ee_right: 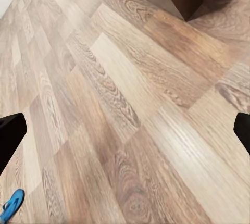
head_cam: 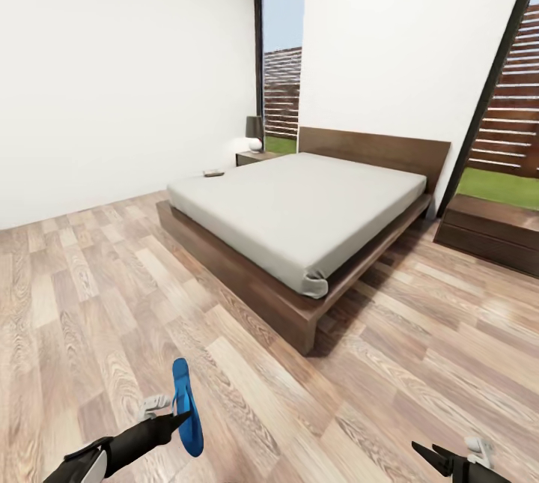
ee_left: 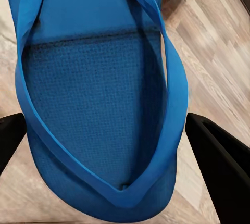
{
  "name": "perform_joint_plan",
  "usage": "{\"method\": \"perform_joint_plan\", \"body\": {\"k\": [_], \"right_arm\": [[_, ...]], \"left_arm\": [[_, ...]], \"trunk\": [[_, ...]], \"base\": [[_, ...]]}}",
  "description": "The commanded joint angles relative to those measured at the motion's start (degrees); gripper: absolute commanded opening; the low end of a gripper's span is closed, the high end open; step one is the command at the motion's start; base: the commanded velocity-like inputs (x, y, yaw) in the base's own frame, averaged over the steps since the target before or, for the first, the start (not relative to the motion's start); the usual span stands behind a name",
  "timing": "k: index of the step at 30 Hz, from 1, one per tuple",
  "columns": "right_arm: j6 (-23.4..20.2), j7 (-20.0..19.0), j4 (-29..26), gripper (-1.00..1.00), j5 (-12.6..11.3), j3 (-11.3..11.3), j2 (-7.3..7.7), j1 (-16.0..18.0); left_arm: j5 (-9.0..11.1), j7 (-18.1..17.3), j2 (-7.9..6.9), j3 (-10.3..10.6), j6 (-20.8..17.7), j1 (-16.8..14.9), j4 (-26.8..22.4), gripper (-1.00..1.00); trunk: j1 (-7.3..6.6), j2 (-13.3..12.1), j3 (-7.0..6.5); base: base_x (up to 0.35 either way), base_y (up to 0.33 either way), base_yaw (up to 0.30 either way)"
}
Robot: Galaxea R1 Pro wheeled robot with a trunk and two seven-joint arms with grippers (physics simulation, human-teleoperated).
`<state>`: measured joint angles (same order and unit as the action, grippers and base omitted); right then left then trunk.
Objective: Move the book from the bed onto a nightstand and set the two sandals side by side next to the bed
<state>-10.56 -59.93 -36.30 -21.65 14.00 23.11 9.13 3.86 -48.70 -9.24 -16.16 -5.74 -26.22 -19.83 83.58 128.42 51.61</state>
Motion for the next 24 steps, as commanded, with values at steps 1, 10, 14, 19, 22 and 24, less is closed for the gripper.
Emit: {"method": "perform_joint_plan", "body": {"k": [1,10,14,19,22,24], "right_arm": [[-0.6,-0.2,0.0,1.00,-0.4,0.1,0.01,0.0],[-0.6,-0.2,0.0,1.00,-0.4,0.1,0.01,0.0],[-0.6,-0.2,0.0,1.00,-0.4,0.1,0.01,0.0],[-0.6,-0.2,0.0,1.00,-0.4,0.1,0.01,0.0],[-0.6,-0.2,0.0,1.00,-0.4,0.1,0.01,0.0],[-0.6,-0.2,0.0,1.00,-0.4,0.1,0.01,0.0]], "left_arm": [[0.4,-0.3,0.02,-0.2,-0.6,-0.1,0.0,-1.00],[0.4,-0.3,0.02,-0.2,-0.6,0.0,0.0,-1.00],[0.4,-0.3,0.02,-0.2,-0.6,0.0,0.1,-1.00],[0.4,-0.3,0.02,-0.2,-0.6,0.0,0.1,-1.00],[0.4,-0.3,0.02,-0.2,-0.6,0.0,0.1,-1.00],[0.4,-0.3,0.02,-0.2,-0.6,0.0,0.0,-1.00]], "trunk": [[-0.01,0.0,0.05],[-0.01,0.0,0.05],[-0.01,0.0,0.05],[-0.01,0.0,0.05],[-0.01,0.0,0.05],[-0.01,0.0,0.05]], "base": [[0.001,0.000,0.292],[0.000,0.000,0.293],[0.000,0.000,0.293],[0.000,0.000,0.293],[0.000,0.000,0.293],[0.000,0.000,0.293]]}}
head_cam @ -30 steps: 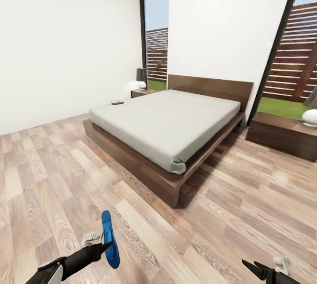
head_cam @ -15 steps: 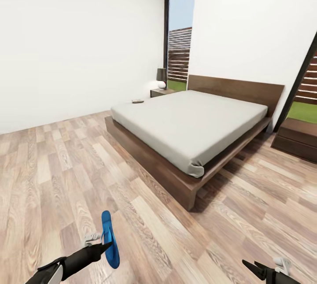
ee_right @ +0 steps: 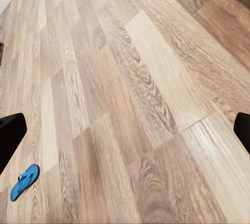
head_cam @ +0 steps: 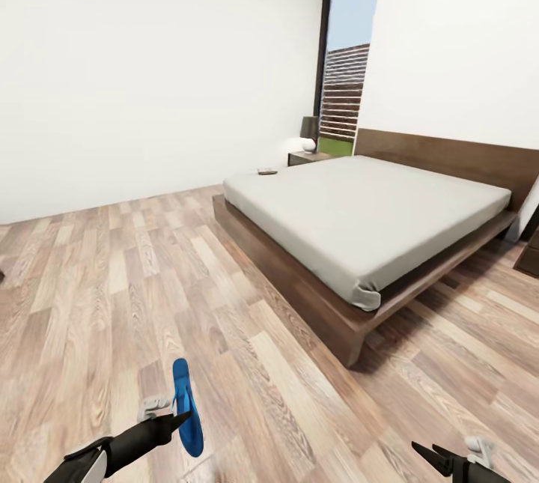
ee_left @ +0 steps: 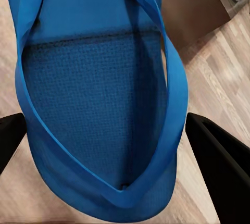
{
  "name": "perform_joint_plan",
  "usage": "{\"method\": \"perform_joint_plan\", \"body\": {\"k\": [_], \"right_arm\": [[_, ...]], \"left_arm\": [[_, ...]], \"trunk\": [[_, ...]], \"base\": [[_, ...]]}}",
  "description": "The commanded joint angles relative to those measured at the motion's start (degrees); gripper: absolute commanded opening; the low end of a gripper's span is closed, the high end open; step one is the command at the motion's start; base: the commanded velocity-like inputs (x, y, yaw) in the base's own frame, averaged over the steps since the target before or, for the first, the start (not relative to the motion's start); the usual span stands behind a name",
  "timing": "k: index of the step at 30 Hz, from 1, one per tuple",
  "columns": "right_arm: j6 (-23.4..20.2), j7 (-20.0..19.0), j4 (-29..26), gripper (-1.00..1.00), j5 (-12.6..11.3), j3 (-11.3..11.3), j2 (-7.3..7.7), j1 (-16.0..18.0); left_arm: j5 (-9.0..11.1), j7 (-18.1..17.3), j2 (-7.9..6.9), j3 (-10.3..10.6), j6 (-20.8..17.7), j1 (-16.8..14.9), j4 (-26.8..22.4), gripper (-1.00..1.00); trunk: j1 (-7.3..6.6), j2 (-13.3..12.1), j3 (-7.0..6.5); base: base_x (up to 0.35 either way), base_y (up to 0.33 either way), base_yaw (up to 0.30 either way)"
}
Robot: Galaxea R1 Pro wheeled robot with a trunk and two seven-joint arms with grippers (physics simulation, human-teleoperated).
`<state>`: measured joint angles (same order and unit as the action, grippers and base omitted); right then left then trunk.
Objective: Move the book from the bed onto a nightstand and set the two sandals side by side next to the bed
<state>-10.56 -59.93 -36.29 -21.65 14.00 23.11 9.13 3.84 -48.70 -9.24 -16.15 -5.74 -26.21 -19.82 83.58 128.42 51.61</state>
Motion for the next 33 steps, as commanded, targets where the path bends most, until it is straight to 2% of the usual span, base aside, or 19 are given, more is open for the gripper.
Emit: {"method": "perform_joint_plan", "body": {"k": [1,17,33], "right_arm": [[-0.6,-0.2,0.0,1.00,-0.4,0.1,0.01,0.0],[-0.6,-0.2,0.0,1.00,-0.4,0.1,0.01,0.0],[-0.6,-0.2,0.0,1.00,-0.4,0.1,0.01,0.0]], "left_arm": [[0.4,-0.3,0.02,-0.2,-0.6,-0.1,0.0,-1.00],[0.4,-0.3,0.02,-0.2,-0.6,0.0,0.0,-1.00],[0.4,-0.3,0.02,-0.2,-0.6,0.0,0.0,-1.00]], "trunk": [[-0.01,0.0,0.05],[-0.01,0.0,0.05],[-0.01,0.0,0.05]], "base": [[0.000,0.000,0.293],[0.001,-0.001,0.293],[0.059,-0.090,0.293]]}}
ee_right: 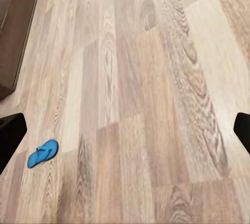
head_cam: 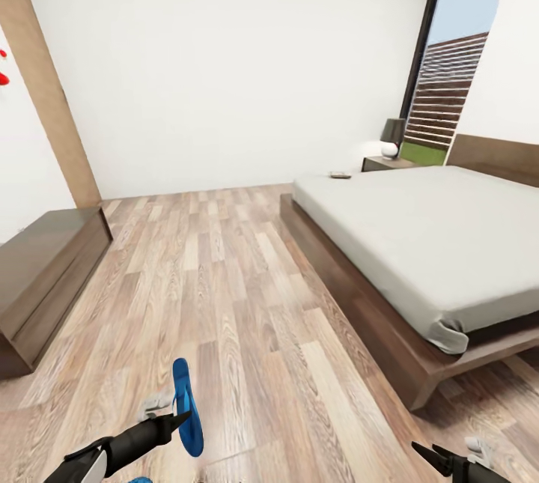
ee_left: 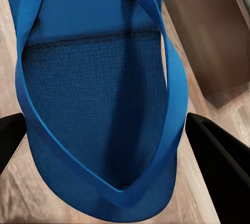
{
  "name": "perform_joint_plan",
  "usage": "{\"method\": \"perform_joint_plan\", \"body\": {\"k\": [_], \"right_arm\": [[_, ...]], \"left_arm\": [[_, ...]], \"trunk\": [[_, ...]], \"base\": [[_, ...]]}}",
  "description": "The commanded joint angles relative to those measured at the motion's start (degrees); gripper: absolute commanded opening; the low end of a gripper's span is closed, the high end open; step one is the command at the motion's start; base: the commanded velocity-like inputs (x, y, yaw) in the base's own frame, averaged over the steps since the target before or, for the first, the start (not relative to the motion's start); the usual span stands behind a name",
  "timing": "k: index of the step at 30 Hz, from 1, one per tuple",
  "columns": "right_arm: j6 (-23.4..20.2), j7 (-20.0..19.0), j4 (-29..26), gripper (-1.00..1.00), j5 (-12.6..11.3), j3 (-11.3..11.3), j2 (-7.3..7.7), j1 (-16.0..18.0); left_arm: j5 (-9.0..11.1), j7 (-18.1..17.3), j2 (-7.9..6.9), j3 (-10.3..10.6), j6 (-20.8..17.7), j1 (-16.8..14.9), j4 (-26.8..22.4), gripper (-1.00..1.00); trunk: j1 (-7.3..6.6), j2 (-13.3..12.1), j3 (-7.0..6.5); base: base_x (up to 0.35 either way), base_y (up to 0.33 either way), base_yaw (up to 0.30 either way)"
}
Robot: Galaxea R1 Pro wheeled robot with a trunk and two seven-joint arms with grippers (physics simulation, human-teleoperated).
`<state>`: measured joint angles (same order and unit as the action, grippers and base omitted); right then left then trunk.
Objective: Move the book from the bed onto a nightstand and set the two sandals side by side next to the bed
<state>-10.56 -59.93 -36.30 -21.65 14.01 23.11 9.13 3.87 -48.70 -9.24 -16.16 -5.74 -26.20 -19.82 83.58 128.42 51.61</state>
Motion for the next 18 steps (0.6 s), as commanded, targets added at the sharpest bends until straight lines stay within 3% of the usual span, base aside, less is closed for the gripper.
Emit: {"method": "perform_joint_plan", "body": {"k": [1,18], "right_arm": [[-0.6,-0.2,0.0,1.00,-0.4,0.1,0.01,0.0],[-0.6,-0.1,0.1,1.00,-0.4,0.1,0.01,0.0]], "left_arm": [[0.3,-0.3,0.02,-0.2,-0.6,-0.1,0.0,-1.00],[0.3,-0.3,0.02,-0.2,-0.6,-0.1,0.0,-1.00]], "trunk": [[-0.01,0.0,0.05],[-0.01,0.0,0.05]], "base": [[0.002,-0.003,0.293],[0.009,-0.011,0.293]]}}
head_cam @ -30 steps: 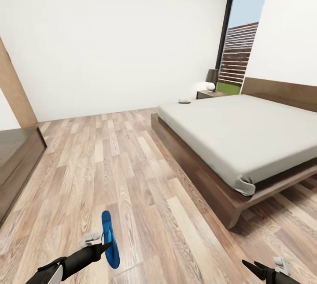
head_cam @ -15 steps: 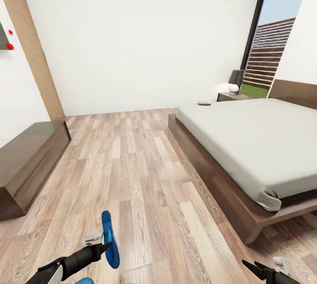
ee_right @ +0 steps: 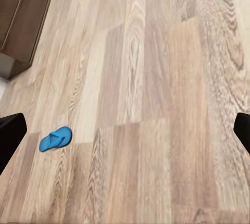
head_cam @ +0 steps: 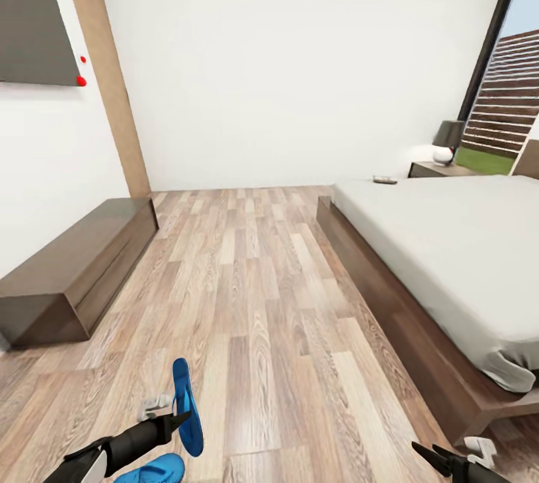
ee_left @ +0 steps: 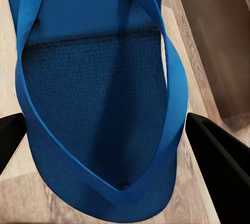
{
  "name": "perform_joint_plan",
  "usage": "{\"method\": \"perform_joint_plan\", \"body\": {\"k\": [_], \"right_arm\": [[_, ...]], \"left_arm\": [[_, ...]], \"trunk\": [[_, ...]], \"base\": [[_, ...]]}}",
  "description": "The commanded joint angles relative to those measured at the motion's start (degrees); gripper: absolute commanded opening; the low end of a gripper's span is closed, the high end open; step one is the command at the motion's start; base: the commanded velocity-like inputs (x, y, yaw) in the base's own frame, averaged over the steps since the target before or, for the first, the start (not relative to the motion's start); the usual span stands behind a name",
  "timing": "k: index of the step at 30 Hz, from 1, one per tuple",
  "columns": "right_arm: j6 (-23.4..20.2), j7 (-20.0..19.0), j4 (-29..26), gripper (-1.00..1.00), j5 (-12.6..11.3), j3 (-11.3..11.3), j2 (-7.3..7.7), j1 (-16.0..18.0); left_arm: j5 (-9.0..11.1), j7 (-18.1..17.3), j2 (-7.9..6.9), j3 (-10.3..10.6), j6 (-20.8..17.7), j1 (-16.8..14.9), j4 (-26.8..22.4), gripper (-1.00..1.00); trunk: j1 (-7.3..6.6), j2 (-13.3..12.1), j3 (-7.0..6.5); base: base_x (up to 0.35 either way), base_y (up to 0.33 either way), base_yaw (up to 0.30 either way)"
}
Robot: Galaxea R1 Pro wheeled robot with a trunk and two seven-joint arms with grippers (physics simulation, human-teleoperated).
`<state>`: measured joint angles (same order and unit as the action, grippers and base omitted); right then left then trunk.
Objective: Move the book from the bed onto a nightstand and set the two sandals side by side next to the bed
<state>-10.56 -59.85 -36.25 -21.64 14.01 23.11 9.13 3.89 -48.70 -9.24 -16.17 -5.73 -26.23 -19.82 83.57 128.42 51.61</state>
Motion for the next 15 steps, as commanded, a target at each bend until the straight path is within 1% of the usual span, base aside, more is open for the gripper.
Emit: {"method": "perform_joint_plan", "body": {"k": [1,8,15], "right_arm": [[-0.6,-0.2,0.0,1.00,-0.4,0.1,0.01,0.0],[-0.6,-0.2,0.0,1.00,-0.4,0.1,0.01,0.0],[-0.6,-0.2,0.0,1.00,-0.4,0.1,0.01,0.0]], "left_arm": [[0.3,-0.3,0.02,-0.2,-0.6,-0.1,0.0,-1.00],[0.3,-0.3,0.02,-0.2,-0.6,0.0,0.0,-1.00],[0.3,-0.3,0.02,-0.2,-0.6,0.0,0.0,-1.00]], "trunk": [[0.00,0.0,0.05],[0.00,0.0,0.05],[0.00,0.0,0.05]], "base": [[0.116,-0.113,0.293],[0.162,-0.152,0.293],[0.030,-0.029,0.293]]}}
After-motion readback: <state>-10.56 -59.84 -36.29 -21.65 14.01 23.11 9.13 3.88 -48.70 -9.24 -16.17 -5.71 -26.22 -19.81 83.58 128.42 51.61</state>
